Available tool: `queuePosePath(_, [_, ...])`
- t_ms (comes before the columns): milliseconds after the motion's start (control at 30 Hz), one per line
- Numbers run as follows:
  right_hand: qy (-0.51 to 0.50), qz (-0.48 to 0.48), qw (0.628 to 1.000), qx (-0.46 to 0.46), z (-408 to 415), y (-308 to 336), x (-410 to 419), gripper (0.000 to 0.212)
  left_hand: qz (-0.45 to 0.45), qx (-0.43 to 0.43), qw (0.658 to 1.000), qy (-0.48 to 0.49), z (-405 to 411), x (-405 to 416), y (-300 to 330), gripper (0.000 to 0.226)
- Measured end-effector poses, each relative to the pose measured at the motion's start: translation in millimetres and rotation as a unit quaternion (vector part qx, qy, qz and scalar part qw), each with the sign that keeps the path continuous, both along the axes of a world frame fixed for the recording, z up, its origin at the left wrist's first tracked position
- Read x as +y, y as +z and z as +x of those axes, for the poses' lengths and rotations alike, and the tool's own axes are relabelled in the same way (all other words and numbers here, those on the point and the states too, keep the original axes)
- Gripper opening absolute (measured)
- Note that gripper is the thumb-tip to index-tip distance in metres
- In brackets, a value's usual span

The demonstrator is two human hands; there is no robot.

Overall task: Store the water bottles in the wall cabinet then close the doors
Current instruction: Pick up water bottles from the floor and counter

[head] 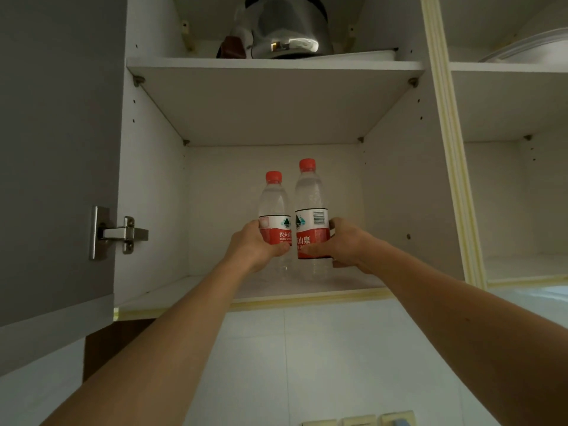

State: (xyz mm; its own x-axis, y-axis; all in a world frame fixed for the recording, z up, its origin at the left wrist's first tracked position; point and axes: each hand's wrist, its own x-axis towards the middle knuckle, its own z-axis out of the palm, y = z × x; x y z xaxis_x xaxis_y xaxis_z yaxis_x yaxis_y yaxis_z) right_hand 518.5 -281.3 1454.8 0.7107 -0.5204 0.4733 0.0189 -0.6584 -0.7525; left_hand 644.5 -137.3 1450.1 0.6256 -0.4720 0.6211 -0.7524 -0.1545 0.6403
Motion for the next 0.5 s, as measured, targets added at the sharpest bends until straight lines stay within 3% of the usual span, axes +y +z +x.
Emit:
queuePosePath(200, [-0.034, -0.031, 0.999, -0.002, -6, -5, 10, 0.029, 0.057, -0.043, 0.997, 0.043, -14, 5, 3, 0.05])
queuePosePath(367, [-0.138, -0.116, 0.983, -0.024, -44, -20, 27, 0.06, 0.041, -0.084, 0.988, 0.121, -42, 30, 3, 0.045])
queuePosePath(500, [-0.167, -0.205, 0.962, -0.073, -102, -31, 36, 0.04, -0.02, -0.108, 0.987, 0.115, -85, 50, 3, 0.034])
